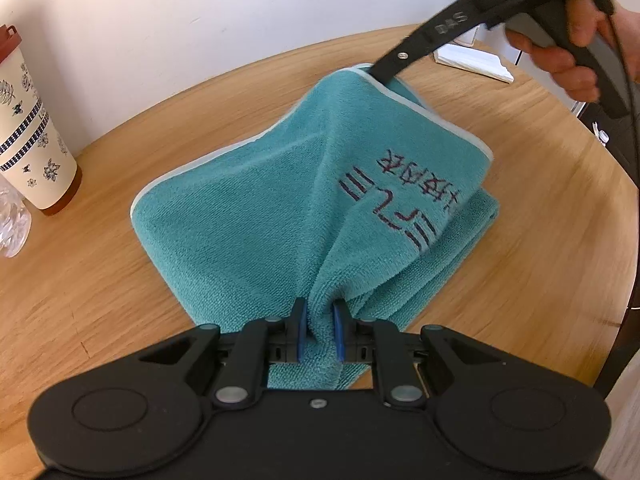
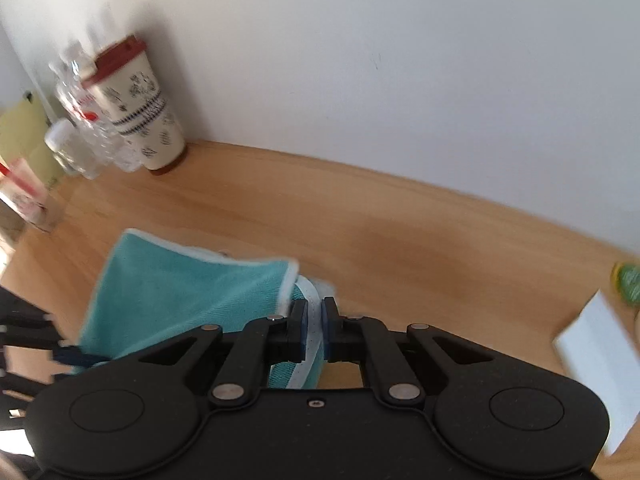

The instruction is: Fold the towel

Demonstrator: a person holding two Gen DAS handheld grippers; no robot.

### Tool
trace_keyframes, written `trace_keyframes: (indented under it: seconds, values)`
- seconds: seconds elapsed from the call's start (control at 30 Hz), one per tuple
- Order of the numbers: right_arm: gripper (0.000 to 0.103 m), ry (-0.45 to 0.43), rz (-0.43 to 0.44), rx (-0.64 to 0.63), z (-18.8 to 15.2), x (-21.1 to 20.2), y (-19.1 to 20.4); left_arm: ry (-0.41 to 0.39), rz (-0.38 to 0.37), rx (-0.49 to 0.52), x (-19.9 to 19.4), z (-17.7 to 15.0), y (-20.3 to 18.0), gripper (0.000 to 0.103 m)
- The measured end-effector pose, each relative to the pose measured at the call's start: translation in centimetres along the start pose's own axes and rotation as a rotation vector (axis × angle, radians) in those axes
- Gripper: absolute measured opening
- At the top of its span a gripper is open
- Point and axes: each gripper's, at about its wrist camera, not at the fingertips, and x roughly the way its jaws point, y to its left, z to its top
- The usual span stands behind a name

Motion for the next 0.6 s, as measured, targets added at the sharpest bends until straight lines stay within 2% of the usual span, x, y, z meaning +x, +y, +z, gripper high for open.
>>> trace_keyframes:
  seconds: [0.13,0.2,0.27,0.37,0.4,0.5,0.6]
  values:
    - [0.009,0.048,-0.055,-0.013,0.0,2.0,0.2,-0.007,-0.014,-0.073,-0.4,0.3,0.7,0.014]
    - [0.01,0.056,-0.064,0.001,-0.3,2.6,0.2,-0.021,-0.009,-0.148,-1.1,0.6,1.3,0.018]
    - [0.014,0.048,-0.076,0.012,-0.6,2.6,0.2,-0.049,0.005,-0.219,-2.0,0.8,2.0,0.032]
    - [0.019,0.013,-0.083,0.024,-0.7,1.2,0.0,-0.088,0.008,-0.314,-3.3,1.0,3.0,0.045]
    - [0.023,0.001,-0.086,0.029,-0.7,0.7,-0.1,-0.102,0.005,-0.347,-3.8,1.1,3.3,0.047]
    - [0.025,-0.011,-0.09,0.051,-0.7,-0.9,-0.6,-0.159,-0.001,-0.452,-5.6,1.0,4.3,0.05]
    - [0.027,0.002,-0.048,0.091,-1.2,-2.4,-1.1,-0.17,0.015,-0.442,-6.0,1.2,4.2,0.052]
